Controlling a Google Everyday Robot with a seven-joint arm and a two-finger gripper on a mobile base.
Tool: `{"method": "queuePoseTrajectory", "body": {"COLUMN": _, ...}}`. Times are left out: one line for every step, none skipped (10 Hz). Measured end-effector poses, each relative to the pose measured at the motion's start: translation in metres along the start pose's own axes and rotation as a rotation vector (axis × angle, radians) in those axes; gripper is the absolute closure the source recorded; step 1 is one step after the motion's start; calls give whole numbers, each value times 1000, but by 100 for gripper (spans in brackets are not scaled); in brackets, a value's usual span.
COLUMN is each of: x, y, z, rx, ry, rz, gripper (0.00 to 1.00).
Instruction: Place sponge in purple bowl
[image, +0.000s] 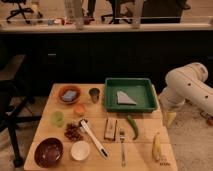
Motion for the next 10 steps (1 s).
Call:
{"method": "queuePoseTrajectory", "body": {"x": 0, "y": 0, "z": 0, "rx": 0, "ry": 0, "rz": 0, "gripper": 20}}
{"method": "queuePoseTrajectory", "body": {"x": 0, "y": 0, "z": 0, "rx": 0, "ry": 0, "rz": 0, "gripper": 20}}
{"method": "queuePoseTrajectory", "body": {"x": 0, "y": 0, "z": 0, "rx": 1, "ry": -1, "rz": 1, "gripper": 20}}
{"method": "queuePoseTrajectory", "body": {"x": 0, "y": 0, "z": 0, "rx": 5, "ry": -4, "rz": -1, "gripper": 20}}
{"method": "queuePoseTrajectory", "body": {"x": -4, "y": 1, "z": -1, "rx": 18, "ry": -12, "rz": -38, "gripper": 20}}
{"method": "queuePoseTrajectory", "body": {"x": -13, "y": 2, "z": -1, "rx": 31, "ry": -21, "rz": -94, "gripper": 20}}
{"method": "queuePoseTrajectory", "body": {"x": -28, "y": 4, "z": -2, "rx": 42, "ry": -32, "rz": -166, "gripper": 20}}
{"method": "queuePoseTrajectory", "body": {"x": -45, "y": 6, "z": -2, "rx": 51, "ry": -39, "rz": -244, "gripper": 20}}
{"method": "queuePoseTrajectory", "body": {"x": -64, "y": 9, "z": -2, "rx": 61, "ry": -41, "rz": -335, "gripper": 20}}
{"method": "queuePoseTrajectory", "body": {"x": -80, "y": 10, "z": -2, "rx": 68, "ry": -43, "rz": -412, "gripper": 20}}
